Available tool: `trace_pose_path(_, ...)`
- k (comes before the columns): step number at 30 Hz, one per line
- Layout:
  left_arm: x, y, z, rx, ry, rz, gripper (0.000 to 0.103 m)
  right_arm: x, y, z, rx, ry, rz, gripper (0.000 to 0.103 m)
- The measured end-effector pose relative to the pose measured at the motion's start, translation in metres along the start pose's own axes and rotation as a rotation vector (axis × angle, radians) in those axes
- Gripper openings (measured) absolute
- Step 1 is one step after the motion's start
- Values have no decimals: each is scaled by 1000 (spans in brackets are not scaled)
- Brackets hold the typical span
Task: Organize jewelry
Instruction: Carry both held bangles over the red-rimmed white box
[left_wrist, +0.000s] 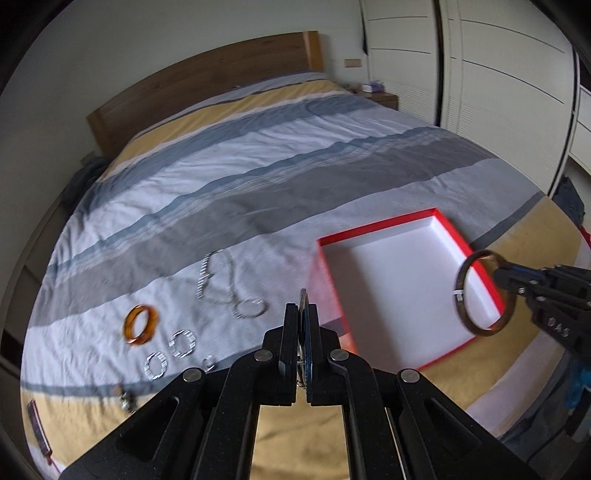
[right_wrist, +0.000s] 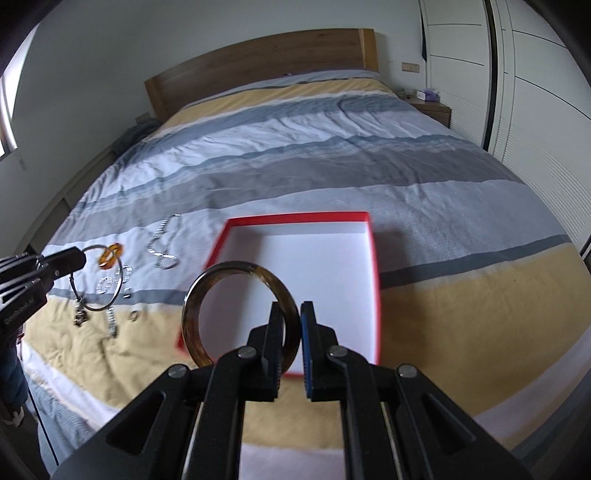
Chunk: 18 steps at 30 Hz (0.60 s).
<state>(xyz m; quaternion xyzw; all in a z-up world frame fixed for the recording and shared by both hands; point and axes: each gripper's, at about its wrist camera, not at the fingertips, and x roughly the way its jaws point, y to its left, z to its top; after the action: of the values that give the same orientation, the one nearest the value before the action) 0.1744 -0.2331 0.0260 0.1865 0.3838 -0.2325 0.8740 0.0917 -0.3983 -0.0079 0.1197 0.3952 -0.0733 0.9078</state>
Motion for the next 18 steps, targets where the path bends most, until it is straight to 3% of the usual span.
trace_pose_path(7, 65, -41, 33, 21, 39, -105, 3, 56, -27, 25, -3, 41, -48, 8)
trace_pose_path(12, 105, -50, 42, -34, 67, -191, 3, 90, -37, 42, -17, 63, -72, 8)
trace_pose_path(18, 136, -45, 22, -45, 132, -166, 3, 129, -40, 51, -78, 131, -97, 8)
